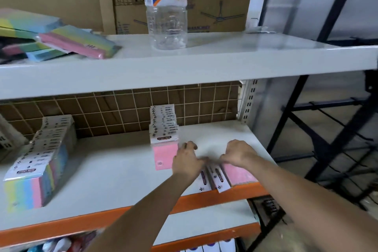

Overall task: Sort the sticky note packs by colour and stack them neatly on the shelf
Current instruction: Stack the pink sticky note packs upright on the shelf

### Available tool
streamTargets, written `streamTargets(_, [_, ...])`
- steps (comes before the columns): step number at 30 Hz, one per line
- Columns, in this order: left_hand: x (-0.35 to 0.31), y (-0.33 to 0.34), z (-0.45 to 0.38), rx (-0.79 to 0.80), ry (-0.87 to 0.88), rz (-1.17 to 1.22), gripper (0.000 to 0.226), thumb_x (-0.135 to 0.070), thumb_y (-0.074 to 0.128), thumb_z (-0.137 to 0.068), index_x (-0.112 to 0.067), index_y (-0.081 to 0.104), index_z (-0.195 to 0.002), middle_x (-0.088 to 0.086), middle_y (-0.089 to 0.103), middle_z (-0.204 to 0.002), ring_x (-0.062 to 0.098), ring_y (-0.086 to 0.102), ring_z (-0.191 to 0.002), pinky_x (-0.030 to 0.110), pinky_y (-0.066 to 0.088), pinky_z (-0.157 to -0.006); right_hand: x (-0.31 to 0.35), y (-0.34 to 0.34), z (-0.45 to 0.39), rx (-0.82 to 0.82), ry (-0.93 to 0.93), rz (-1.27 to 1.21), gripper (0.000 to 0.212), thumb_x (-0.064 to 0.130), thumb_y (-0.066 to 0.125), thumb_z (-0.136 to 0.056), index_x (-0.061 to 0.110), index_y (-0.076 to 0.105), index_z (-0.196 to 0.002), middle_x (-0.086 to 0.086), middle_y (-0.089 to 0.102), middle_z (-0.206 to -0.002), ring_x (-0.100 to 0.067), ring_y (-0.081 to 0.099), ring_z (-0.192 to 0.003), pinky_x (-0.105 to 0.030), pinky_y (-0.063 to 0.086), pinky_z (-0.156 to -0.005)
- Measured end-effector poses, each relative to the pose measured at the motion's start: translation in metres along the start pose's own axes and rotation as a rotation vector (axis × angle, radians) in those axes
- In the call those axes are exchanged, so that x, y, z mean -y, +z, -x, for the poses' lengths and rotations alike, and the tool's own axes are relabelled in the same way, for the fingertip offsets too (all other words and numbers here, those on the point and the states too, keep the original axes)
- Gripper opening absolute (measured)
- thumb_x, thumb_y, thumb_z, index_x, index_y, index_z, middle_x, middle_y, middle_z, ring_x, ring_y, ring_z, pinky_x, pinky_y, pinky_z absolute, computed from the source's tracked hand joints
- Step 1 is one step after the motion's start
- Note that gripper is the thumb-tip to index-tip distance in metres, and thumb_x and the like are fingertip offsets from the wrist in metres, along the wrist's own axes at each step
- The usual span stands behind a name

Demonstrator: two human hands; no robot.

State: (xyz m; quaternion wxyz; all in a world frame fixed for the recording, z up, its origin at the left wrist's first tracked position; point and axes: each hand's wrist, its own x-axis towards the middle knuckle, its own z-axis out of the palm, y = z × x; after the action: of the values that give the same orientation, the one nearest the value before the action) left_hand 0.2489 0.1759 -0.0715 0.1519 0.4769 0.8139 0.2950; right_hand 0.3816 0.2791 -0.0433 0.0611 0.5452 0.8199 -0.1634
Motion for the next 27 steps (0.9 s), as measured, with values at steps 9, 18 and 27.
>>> streamTargets(9, [-0.038,0.04,0.013,0.258,-0.059,-0.122,0.046,-0.034,0.053,-0.088,-0.018,0.045,-0.129,0.007,0.045,-0.13,0.027,0.045,-0.122,0.037,0.039,-0.099,-0.046,0.003,0.009,0.246,-0.052,0.036,0.075,0.034,0.065,-0.079,0.024,0.035,-0.147,0.0,0.04,-0.149,-0.02,0.047,-0.126,-0.026,0.044,-0.098])
streamTargets(18, [-0.039,0.045,0.011,0.343,0.005,-0.376,0.081,-0.065,0.068,-0.066,-0.041,0.035,-0.137,0.001,0.041,-0.135,0.025,0.03,-0.13,0.039,0.029,-0.102,-0.038,0.005,-0.001,0.332,-0.13,0.085,0.078,0.021,0.066,-0.074,0.031,0.035,-0.144,-0.002,0.04,-0.128,-0.019,0.051,-0.108,-0.024,0.045,-0.073])
streamTargets(27, [-0.044,0.043,0.01,0.299,0.001,-0.214,0.075,-0.05,0.075,-0.07,-0.025,0.038,-0.129,0.001,0.041,-0.134,0.023,0.034,-0.127,0.036,0.03,-0.099,-0.039,-0.014,-0.003,0.266,-0.109,-0.133,0.013,0.008,0.055,-0.082,0.017,0.052,-0.09,0.002,0.052,-0.089,-0.017,0.046,-0.076,-0.024,0.033,-0.056])
